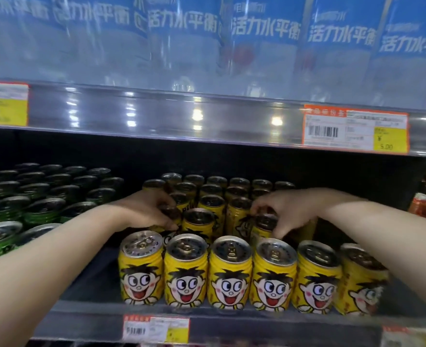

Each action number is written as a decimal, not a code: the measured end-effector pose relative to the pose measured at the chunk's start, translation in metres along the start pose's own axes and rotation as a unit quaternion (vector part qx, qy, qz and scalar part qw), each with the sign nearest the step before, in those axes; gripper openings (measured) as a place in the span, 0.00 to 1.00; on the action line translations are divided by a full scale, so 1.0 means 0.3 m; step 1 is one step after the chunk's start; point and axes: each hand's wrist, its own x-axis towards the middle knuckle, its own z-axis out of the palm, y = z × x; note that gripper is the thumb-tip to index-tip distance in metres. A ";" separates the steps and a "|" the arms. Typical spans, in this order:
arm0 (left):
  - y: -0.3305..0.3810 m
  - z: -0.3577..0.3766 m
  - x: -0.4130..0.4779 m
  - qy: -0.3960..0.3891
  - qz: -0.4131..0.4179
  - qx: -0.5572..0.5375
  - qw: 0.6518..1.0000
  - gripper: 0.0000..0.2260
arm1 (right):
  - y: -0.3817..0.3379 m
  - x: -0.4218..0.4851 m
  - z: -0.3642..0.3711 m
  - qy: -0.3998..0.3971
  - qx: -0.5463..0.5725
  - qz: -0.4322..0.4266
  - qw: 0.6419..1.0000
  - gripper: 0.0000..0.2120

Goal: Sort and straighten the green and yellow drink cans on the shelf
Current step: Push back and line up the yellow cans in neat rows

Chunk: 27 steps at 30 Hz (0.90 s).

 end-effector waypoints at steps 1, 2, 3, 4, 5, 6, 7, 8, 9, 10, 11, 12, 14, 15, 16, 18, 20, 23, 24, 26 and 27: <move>-0.001 0.001 0.006 0.000 0.004 0.000 1.000 0.26 | 0.027 -0.011 0.001 -0.001 0.015 0.017 1.000 0.35; -0.002 0.003 0.011 -0.001 0.009 -0.001 1.000 0.25 | 0.056 -0.023 0.003 0.000 0.023 0.034 0.999 0.35; -0.002 0.004 0.015 -0.002 0.015 -0.002 1.000 0.24 | 0.082 -0.033 0.005 -0.002 0.025 0.053 0.998 0.35; -0.004 0.004 0.019 -0.003 0.020 -0.004 1.000 0.24 | 0.107 -0.045 0.007 -0.005 0.025 0.070 0.997 0.35; -0.006 0.003 0.022 -0.004 0.023 -0.005 1.000 0.23 | 0.129 -0.054 0.012 -0.007 0.025 0.085 0.996 0.34; -0.009 0.002 0.025 -0.006 0.024 -0.004 1.000 0.24 | 0.146 -0.064 0.016 -0.009 0.026 0.096 0.995 0.32; -0.011 0.000 0.027 -0.009 0.026 -0.002 1.000 0.24 | 0.160 -0.073 0.020 -0.010 0.030 0.105 0.994 0.30; -0.014 -0.001 0.029 -0.012 0.027 0.000 1.000 0.24 | 0.168 -0.080 0.022 -0.009 0.033 0.113 0.993 0.29; -0.016 -0.002 0.030 -0.015 0.028 0.000 0.999 0.24 | 0.174 -0.085 0.023 -0.008 0.032 0.119 0.992 0.29; -0.017 -0.002 0.030 -0.018 0.030 0.000 0.999 0.24 | 0.178 -0.089 0.023 -0.006 0.026 0.125 0.992 0.29; -0.018 -0.001 0.030 -0.019 0.032 0.000 0.999 0.24 | 0.178 -0.090 0.023 -0.007 0.019 0.129 0.991 0.30; -0.019 0.000 0.031 -0.020 0.032 0.000 0.999 0.25 | 0.175 -0.092 0.024 -0.008 0.010 0.133 0.991 0.31; -0.020 0.003 0.030 -0.022 0.031 -0.004 0.999 0.25 | 0.165 -0.091 0.023 -0.010 -0.005 0.139 0.990 0.31; -0.020 0.004 0.028 -0.024 0.028 -0.007 0.999 0.26 | 0.154 -0.092 0.018 -0.012 -0.012 0.142 0.990 0.30; -0.022 0.004 0.026 -0.026 0.023 -0.011 0.999 0.27 | 0.136 -0.094 0.008 -0.016 -0.016 0.143 0.989 0.29; -0.024 0.002 0.022 -0.030 0.016 -0.022 0.999 0.30 | 0.081 -0.084 -0.015 -0.004 0.003 0.118 0.993 0.28; -0.023 -0.001 0.015 -0.036 0.010 -0.028 0.999 0.32 | 0.001 -0.047 -0.032 0.067 0.040 0.046 0.996 0.24; -0.023 0.004 0.010 -0.036 0.008 -0.028 0.999 0.32 | -0.141 0.044 -0.018 0.127 0.072 -0.043 0.988 0.25; -0.023 0.007 0.008 -0.033 0.007 -0.030 0.999 0.31 | -0.186 0.079 -0.002 0.121 0.068 -0.056 0.989 0.28; -0.022 0.008 0.006 -0.024 0.007 -0.034 0.999 0.31 | -0.255 0.137 0.029 0.114 0.048 -0.058 0.991 0.33; -0.019 0.007 0.003 -0.019 0.008 -0.033 0.999 0.31 | -0.277 0.157 0.040 0.114 0.039 -0.053 0.991 0.34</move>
